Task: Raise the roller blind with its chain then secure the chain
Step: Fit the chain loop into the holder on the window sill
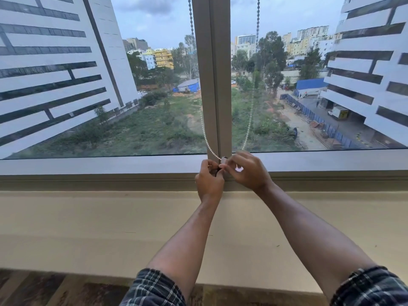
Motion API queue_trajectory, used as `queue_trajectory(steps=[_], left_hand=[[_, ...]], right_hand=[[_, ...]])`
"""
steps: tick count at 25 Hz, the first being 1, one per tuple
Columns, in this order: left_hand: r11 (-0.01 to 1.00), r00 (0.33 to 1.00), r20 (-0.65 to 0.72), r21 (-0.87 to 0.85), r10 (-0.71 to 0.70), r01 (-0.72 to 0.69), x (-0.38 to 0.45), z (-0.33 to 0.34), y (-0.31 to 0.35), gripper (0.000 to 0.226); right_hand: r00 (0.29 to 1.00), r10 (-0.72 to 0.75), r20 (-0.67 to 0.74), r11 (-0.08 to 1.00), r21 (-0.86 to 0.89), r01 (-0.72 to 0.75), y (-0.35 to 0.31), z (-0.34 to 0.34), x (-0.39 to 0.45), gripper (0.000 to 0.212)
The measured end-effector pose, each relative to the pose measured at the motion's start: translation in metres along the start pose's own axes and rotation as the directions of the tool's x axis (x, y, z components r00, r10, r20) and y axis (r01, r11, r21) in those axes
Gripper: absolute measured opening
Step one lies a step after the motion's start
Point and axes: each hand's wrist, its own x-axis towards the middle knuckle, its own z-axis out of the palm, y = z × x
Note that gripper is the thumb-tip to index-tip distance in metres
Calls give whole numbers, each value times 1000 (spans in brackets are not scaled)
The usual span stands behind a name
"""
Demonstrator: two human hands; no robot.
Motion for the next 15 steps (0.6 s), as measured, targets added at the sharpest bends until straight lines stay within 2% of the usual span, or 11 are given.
queue_trajectory(steps=[2, 4, 6, 8, 10, 13, 15], left_hand=[[997, 996, 40, -21, -75, 76, -3, -2, -10, 31], [991, 989, 72, -36, -126, 128, -3, -5, -15, 32], [992, 986, 114, -25, -120, 124, -1, -6, -16, 26], [996, 984, 159, 15, -85, 84, -1, -7, -15, 21], [997, 981, 180, 31, -73, 69, -1, -9, -14, 20], [997, 980, 187, 23, -71, 67, -2, -11, -16, 21], [998, 979, 195, 20, -63, 60, 0, -11, -17, 20]], right_hand=[[980, 196, 43, 980, 19, -197, 6, 8, -11, 46], [892, 428, 145, 899, 28, -436, 10, 14, -15, 37], [805, 534, 257, 810, 117, -575, 10, 18, -14, 32], [800, 515, 307, 786, 203, -584, 8, 23, -10, 15], [811, 480, 333, 802, 208, -560, 6, 27, -8, 22], [791, 513, 334, 780, 204, -592, 5, 32, -9, 12], [802, 504, 321, 793, 196, -577, 7, 35, -8, 18]])
